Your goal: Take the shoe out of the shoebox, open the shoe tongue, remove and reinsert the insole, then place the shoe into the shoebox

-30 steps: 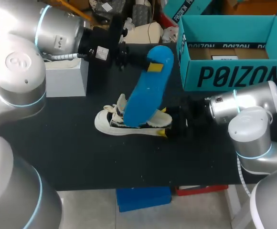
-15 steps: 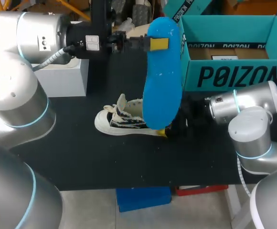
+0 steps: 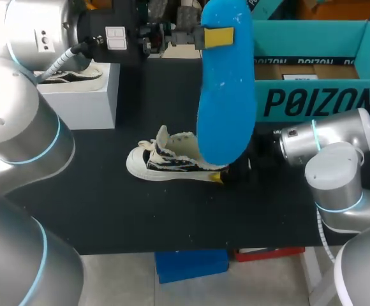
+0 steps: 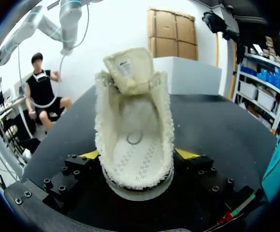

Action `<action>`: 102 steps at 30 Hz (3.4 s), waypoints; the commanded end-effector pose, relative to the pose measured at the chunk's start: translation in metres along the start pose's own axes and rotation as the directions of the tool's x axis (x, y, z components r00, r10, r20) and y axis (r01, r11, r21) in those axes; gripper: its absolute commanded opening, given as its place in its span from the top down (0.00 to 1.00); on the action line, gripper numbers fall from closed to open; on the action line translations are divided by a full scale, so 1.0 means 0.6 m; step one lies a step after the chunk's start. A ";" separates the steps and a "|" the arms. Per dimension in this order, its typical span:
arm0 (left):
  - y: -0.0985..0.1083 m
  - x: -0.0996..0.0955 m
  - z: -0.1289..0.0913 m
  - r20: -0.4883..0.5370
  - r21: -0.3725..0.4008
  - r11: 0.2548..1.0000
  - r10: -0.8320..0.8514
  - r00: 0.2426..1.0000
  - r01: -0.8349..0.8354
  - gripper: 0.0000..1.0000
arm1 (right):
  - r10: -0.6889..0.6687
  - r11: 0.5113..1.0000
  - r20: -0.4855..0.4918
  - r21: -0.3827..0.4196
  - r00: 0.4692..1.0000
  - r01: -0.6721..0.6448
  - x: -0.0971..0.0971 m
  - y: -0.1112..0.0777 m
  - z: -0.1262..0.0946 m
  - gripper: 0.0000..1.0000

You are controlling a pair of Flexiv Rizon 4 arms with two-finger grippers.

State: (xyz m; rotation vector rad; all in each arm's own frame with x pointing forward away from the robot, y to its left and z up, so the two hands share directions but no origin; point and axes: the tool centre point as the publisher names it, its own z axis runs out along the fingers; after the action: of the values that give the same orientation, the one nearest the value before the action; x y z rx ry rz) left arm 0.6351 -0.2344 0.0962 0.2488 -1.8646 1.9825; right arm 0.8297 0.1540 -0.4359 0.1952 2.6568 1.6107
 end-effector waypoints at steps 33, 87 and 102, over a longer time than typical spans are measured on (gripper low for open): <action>0.005 0.006 -0.003 0.005 0.010 1.000 0.000 1.000 0.000 1.00 | 0.005 0.820 0.120 0.568 0.993 -0.073 0.013 0.009 -0.032 0.00; 0.005 0.006 -0.003 0.005 0.010 1.000 0.000 1.000 0.000 1.00 | -0.032 0.510 -0.011 0.860 0.999 0.026 0.003 0.061 -0.024 0.00; 0.005 0.006 -0.003 0.005 0.010 1.000 0.000 1.000 0.000 1.00 | -0.056 0.519 -0.026 0.853 0.998 0.051 0.008 0.059 -0.025 0.00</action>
State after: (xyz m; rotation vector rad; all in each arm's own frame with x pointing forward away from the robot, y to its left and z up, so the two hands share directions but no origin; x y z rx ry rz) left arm 0.6322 -0.2318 0.0964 0.2530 -1.8581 1.9910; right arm 0.8290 0.1587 -0.3961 0.1209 3.1427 0.0865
